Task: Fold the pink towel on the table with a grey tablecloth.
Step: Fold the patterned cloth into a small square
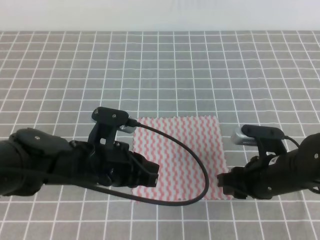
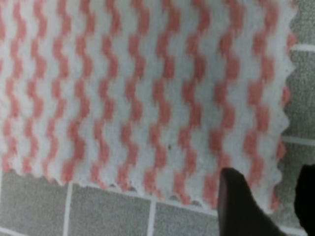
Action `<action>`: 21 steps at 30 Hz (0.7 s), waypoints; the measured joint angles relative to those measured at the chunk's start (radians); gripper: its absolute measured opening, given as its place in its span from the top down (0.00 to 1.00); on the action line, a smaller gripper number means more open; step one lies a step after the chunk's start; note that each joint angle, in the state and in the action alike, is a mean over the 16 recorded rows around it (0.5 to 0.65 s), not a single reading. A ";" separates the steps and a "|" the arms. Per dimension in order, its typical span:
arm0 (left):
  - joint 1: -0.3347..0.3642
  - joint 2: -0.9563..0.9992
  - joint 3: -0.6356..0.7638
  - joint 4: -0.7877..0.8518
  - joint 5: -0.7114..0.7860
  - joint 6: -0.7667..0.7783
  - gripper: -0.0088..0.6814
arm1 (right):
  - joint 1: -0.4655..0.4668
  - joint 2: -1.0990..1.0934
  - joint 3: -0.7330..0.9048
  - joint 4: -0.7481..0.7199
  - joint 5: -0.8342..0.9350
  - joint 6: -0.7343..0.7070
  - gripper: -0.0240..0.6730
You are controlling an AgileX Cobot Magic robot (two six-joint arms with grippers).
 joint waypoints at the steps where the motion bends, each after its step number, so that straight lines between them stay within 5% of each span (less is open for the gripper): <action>1: 0.000 -0.001 0.000 -0.001 0.003 0.000 0.99 | 0.000 0.001 0.000 0.001 -0.003 0.000 0.62; 21: 0.000 -0.001 0.000 -0.042 0.044 0.025 0.99 | -0.001 0.015 0.002 0.013 0.014 -0.002 0.62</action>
